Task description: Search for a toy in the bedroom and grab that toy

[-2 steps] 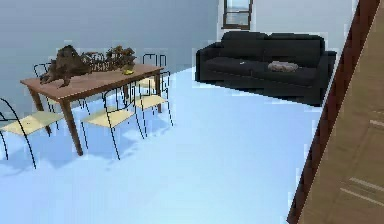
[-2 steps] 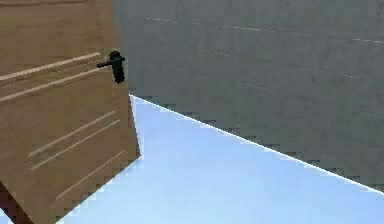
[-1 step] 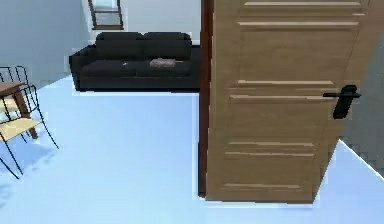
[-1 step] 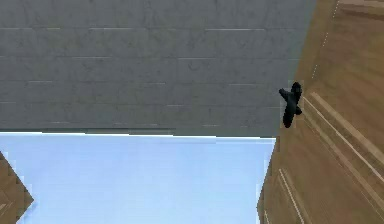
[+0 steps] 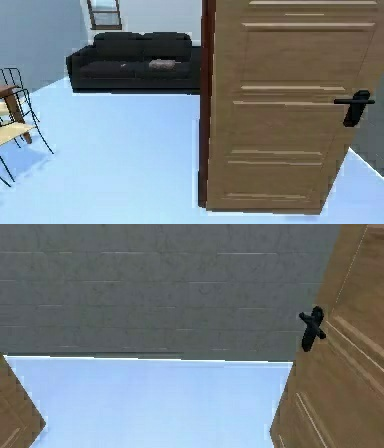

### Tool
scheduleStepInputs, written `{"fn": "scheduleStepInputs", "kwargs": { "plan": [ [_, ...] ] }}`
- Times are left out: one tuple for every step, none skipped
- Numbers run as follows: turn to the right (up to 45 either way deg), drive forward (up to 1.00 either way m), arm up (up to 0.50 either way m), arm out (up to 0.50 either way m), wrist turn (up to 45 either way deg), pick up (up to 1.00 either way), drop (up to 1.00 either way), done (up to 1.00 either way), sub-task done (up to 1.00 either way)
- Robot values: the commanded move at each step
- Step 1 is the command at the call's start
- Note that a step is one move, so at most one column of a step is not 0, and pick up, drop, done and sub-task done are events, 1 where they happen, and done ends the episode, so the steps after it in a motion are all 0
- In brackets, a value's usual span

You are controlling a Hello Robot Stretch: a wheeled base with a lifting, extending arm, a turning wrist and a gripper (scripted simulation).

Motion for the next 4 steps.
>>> {"fn": "scheduleStepInputs", "kwargs": {
  "plan": [
    [-45.0,0.00,0.00,0.00,0.0,0.00,0.00,0.00,0.00],
    [-39.0,0.00,0.00,0.00,0.0,0.00,0.00,0.00,0.00],
    [0.0,0.70,0.00,0.00,0.0,0.00,0.00,0.00,0.00],
    [-42.0,0.00,0.00,0.00,0.0,0.00,0.00,0.00,0.00]
  ]
}}
